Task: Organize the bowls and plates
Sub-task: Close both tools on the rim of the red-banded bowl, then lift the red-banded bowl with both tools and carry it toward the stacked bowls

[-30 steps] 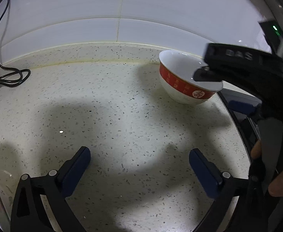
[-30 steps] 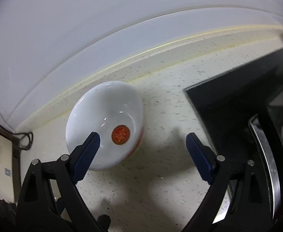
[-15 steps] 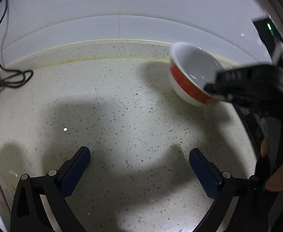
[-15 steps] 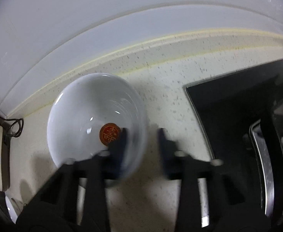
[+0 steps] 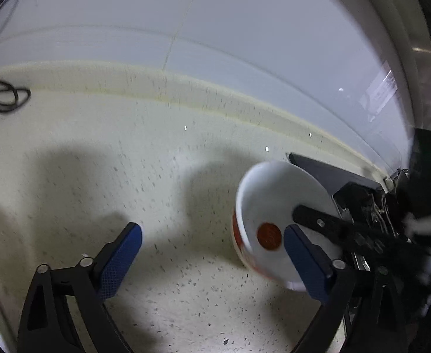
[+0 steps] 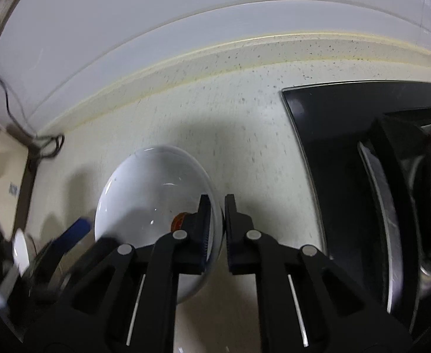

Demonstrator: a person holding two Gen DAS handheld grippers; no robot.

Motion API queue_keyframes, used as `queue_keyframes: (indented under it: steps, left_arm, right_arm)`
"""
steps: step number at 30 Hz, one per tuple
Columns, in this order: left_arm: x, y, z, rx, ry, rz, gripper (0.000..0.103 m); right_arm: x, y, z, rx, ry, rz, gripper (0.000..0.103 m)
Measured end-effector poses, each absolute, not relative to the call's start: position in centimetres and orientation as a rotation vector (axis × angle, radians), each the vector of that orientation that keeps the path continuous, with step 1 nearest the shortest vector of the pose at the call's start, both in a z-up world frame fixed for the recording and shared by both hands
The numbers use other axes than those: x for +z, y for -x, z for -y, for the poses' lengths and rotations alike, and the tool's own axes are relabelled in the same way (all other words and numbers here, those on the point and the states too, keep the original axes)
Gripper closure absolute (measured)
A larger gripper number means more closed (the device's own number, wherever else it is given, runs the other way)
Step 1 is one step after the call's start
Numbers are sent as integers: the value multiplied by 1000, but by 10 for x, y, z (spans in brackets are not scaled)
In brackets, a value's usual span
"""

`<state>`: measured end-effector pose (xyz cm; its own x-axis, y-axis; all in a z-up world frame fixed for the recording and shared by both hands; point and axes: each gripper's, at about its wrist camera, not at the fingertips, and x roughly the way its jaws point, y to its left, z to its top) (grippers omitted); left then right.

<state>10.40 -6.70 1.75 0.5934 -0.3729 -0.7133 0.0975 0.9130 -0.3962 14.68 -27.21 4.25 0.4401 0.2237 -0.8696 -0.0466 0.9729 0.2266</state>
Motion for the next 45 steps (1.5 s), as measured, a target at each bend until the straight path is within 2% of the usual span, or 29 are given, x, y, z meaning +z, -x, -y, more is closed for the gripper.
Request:
queue_keyframes:
  steps: [6,9,12,14,17,19,22,24,25,26,27,28,29,30,35,45]
  left_arm:
    - [8,-107,79,-279,263,-953,29]
    - [10,-106,87,-262,227,-938,29]
    - [11,-105,90,-256,221,-941,29]
    - [10,-105,92,-247,219,-942,29]
    - [11,-104,94,-222,209,-950,23]
    - [10,-103,94,-195,189,-954,11]
    - [9,-104,93,-166,178,-958,6]
    - [9,-103,91,-160,182,-959,6]
    - [8,-102,89,-163,184,-957,7]
    - [9,-102,87,-175,199,-954,11]
    - [11,-100,87,-209,217,-949,33]
    - [10,-100,89,-254,231,-957,64]
    - [9,-100,91,-324,262,-979,81]
    - [9,-99,96,-341,261,-996,88]
    - [25,-89,100,-286,149,-900,89]
    - [52,-82,80,-199,151,-819,89]
  right_arm:
    - [34,-136,275,196,-233,-1138,89]
    - [23,-133,278,200,-251,-1141,87]
    - [18,-126,286,201,-305,-1131,73]
    - [16,-122,293,205,-349,-1112,63]
    - [13,-116,304,200,-409,-1086,57]
    - [12,-114,306,201,-415,-1083,56]
    - [10,-112,305,210,-412,-1088,56]
    - [11,-111,302,208,-381,-1084,56]
    - [13,-109,300,202,-369,-1079,59]
    - [14,-107,297,197,-351,-1067,71]
    - [17,-104,291,214,-341,-1058,76]
    - [20,-103,288,239,-340,-1056,80]
    - [23,-101,285,236,-324,-1049,82]
    - [27,-99,279,229,-294,-1035,82]
    - [22,-97,274,222,-310,-1038,90]
    - [58,-103,255,292,-322,-982,90]
